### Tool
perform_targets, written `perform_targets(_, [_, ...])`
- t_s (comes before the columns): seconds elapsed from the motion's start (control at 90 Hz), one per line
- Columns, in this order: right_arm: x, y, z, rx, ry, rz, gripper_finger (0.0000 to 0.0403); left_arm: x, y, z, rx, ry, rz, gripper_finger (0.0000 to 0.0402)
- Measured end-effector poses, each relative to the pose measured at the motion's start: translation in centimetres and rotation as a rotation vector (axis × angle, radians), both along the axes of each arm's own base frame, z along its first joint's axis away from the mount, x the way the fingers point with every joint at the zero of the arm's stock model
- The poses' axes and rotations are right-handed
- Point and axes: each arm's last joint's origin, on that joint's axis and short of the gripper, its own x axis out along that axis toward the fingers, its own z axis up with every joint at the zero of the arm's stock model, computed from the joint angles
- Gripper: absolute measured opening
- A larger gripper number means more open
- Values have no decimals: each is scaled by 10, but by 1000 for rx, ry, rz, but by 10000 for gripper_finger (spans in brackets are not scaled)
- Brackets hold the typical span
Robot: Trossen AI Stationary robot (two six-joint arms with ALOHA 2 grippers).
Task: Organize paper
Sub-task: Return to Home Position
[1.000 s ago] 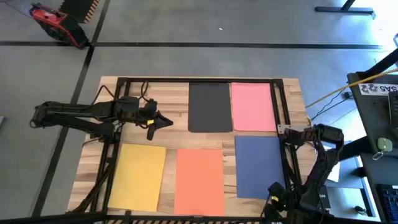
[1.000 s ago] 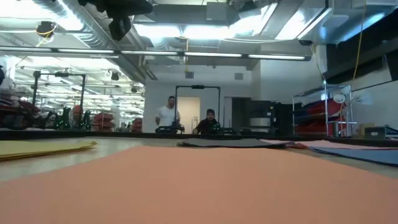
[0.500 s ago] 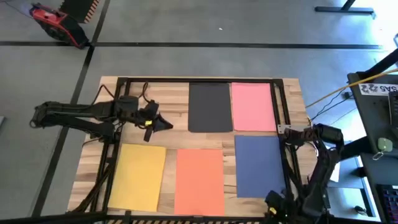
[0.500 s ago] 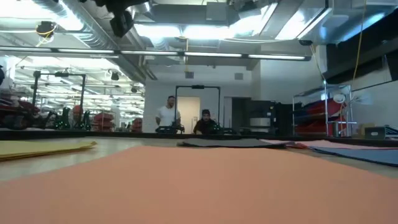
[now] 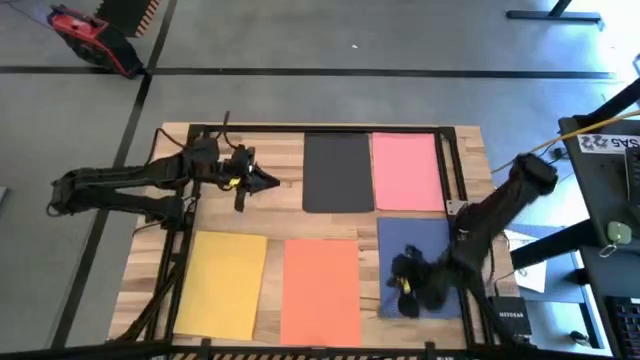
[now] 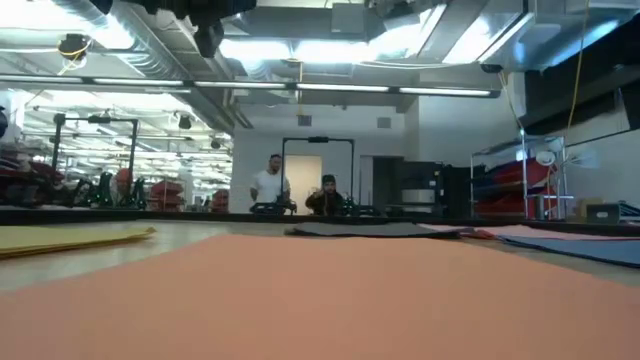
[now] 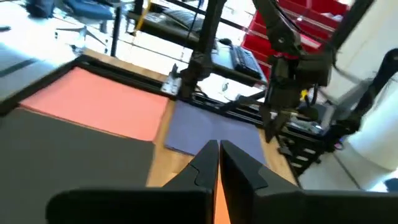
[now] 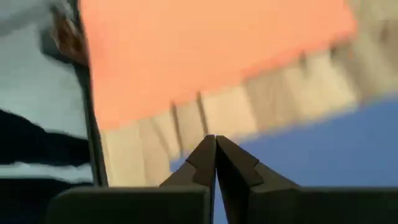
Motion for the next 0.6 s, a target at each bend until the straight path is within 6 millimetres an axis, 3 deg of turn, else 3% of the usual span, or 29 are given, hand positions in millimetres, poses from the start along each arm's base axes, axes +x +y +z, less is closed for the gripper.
perform_targets(0.167, [18,-68,1,59,-223,19,0,-1,5,0,54,-3,45,0])
perform_targets(0.344, [29,-122,-10,-9,-268,58,0,-11,-3,-5,96,-134,66,0])
perform_targets(0.6, [34,-164,-12,-58,-300,74,0,-47,-8,-68,-12,-206,205,0])
